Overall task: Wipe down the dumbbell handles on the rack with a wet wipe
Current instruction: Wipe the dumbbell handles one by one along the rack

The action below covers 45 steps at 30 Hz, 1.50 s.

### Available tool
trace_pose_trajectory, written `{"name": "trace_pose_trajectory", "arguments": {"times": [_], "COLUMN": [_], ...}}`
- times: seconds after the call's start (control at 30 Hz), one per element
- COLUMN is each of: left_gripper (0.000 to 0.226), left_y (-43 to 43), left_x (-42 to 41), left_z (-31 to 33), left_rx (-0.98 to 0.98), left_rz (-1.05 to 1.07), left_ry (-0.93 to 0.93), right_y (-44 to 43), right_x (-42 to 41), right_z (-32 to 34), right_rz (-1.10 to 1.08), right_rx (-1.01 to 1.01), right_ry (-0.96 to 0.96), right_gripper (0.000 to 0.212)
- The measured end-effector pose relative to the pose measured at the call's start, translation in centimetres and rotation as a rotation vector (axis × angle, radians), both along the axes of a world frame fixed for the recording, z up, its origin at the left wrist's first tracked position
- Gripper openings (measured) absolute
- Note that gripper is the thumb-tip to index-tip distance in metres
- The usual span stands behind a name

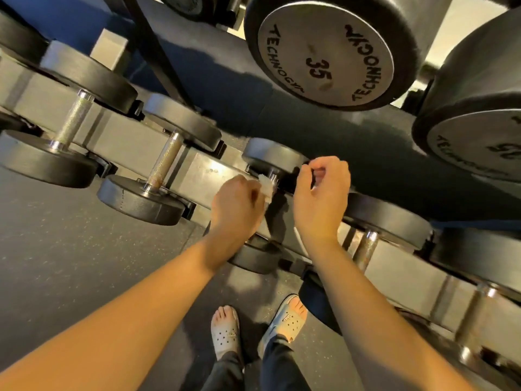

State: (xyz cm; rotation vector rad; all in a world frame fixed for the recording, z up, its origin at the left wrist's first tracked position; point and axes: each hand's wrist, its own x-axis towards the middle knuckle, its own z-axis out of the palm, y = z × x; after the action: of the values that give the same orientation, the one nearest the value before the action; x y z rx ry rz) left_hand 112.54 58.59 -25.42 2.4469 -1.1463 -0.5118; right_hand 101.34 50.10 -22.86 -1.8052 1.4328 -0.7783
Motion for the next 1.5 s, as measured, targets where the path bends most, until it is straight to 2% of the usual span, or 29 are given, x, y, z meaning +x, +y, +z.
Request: {"name": "trace_pose_trajectory", "arguments": {"times": [0.07,0.13,0.23,0.3,0.37,0.43,0.53,0.63,0.67,0.8,0.9,1.1,1.17,1.27,1.33,1.4,1.5], "left_gripper": [0.011,0.012,0.023,0.025,0.021,0.013,0.023,0.028,0.029,0.031,0.032,0.035,0.034,0.034,0.035,0.036,0.037], "left_y": [0.3,0.5,1.5,2.6,3.6,4.3,4.6,4.5,4.5,4.5,4.4,4.5,4.5,4.6,4.5,4.5,4.5], "left_x": [-1.1,-1.7,-1.2,-0.4,0.0,-0.2,-1.4,-1.9,-1.9,-1.8,-1.8,-1.8,-1.8,-1.8,-1.8,-1.7,-1.6], "left_z": [0.8,0.8,1.0,1.1,0.6,-0.6,-1.9,-1.8,-1.7,-1.4,-1.3,-1.3,-1.4,-1.6,-1.5,-1.6,-1.6], "left_rx": [-0.051,-0.068,-0.081,-0.077,-0.076,-0.081,-0.053,-0.067,-0.067,-0.043,-0.041,-0.049,-0.043,-0.046,-0.048,-0.049,-0.038], "left_rz": [-0.033,-0.047,0.015,0.055,0.146,0.249,0.411,0.438,0.423,0.396,0.397,0.398,0.406,0.399,0.392,0.386,0.378], "left_ry": [0.126,0.298,0.510,0.434,0.280,0.264,0.294,0.242,0.248,0.267,0.257,0.266,0.264,0.254,0.247,0.241,0.241], "right_y": [2.9,4.3,3.2,1.6,0.4,1.0,2.6,2.2,2.0,2.9,3.4,2.8,2.7,2.9,2.8,2.5,3.3], "right_x": [-0.9,-0.6,0.5,1.0,2.0,3.3,4.3,3.9,3.7,4.3,5.7,5.6,5.1,4.3,4.3,4.4,3.7], "right_z": [0.1,-0.5,-1.4,-2.0,-2.7,-3.5,-5.3,-6.8,-7.0,-5.9,-6.6,-7.2,-7.8,-8.3,-8.3,-8.5,-7.8], "right_rz": [-0.014,-0.041,-0.343,-0.585,-0.682,-0.646,-0.487,-0.441,-0.420,-0.247,-0.324,-0.420,-0.430,-0.454,-0.445,-0.390,-0.257], "right_rx": [0.340,0.640,0.973,1.070,1.054,1.008,0.864,0.931,0.895,0.536,0.402,0.619,0.764,0.976,1.057,0.972,0.700], "right_ry": [-0.163,-0.251,-0.523,-0.712,-0.783,-0.766,-0.609,-0.493,-0.455,-0.425,-0.425,-0.625,-0.670,-0.772,-0.775,-0.622,-0.370], "right_gripper": [0.017,0.014,0.007,0.009,0.014,0.024,0.027,0.032,0.029,0.011,0.008,0.020,0.015,0.016,0.020,0.024,0.019]}}
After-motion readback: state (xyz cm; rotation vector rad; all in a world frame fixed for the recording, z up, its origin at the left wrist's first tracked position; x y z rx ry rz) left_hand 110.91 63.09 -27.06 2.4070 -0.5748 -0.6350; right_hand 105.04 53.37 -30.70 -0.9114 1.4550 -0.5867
